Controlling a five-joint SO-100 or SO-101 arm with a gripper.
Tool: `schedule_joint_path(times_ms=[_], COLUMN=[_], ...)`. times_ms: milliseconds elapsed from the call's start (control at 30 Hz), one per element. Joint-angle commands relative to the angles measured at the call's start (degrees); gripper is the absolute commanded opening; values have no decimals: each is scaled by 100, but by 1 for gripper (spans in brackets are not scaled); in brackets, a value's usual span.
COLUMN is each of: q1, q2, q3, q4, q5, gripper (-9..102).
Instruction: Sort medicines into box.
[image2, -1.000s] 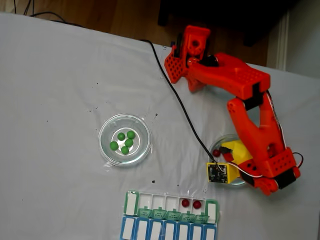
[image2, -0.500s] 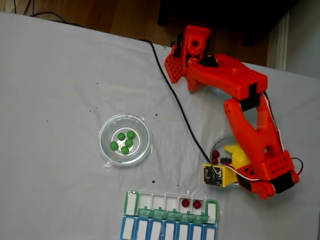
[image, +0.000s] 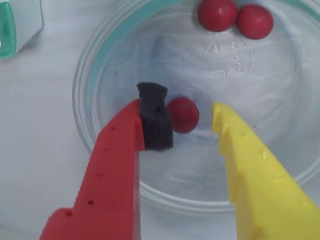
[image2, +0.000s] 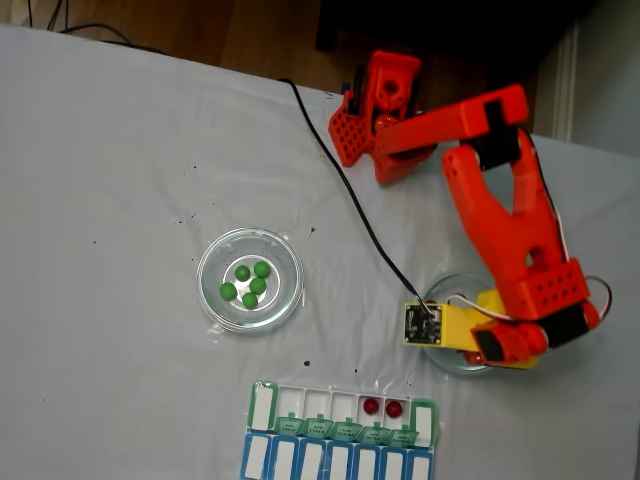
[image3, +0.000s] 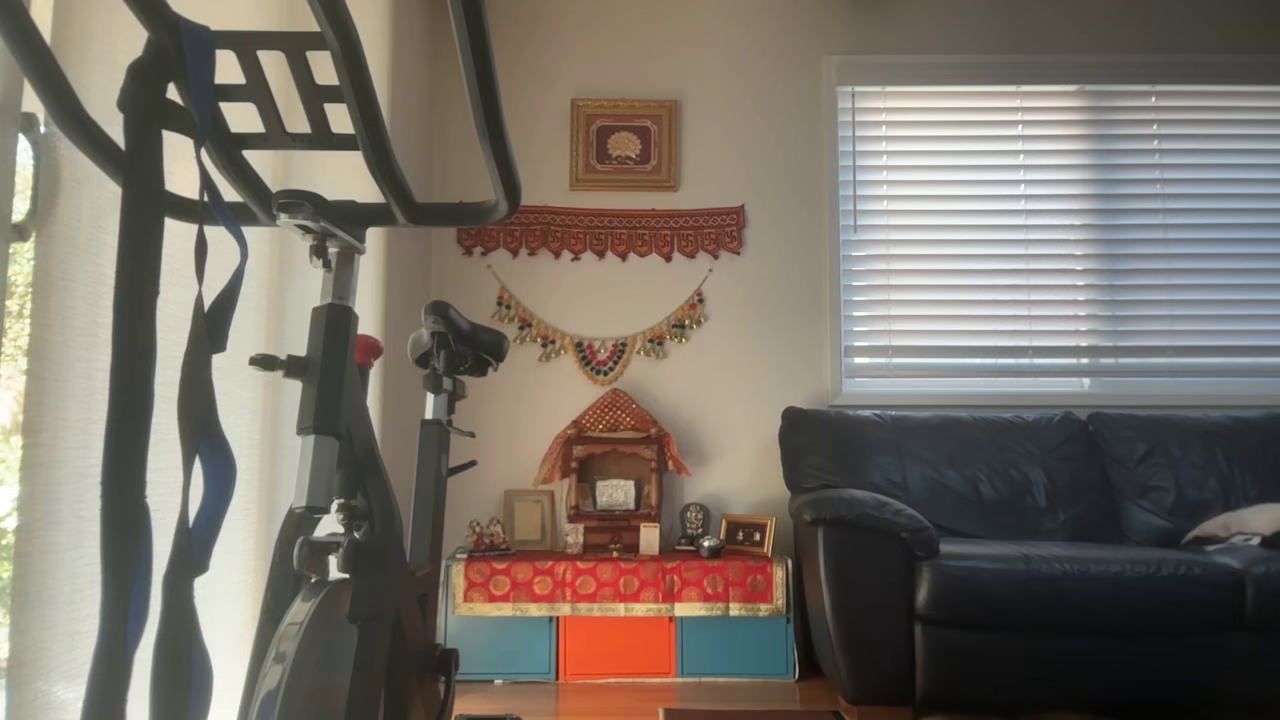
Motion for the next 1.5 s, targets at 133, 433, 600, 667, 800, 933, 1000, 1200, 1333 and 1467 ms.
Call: schedule_joint_path(times_ms=[133, 433, 600, 667, 800, 933, 1000, 1200, 1333, 1467], q1=[-281, -264, -246, -229, -185, -176, -167, -176, -193, -246], q2=[1266, 940, 773, 703, 457, 202, 158, 158, 237, 308], q3=[756, 756, 773, 773, 773, 756, 756, 800, 659, 571], q4=[-800, -677, -712, -721, -782, -835, -888, -940, -650, -475], q5=[299, 308, 404, 483, 721, 835, 879, 1028, 1063, 1072], gripper=[9, 19, 23, 23, 23, 23, 23, 22, 21, 21])
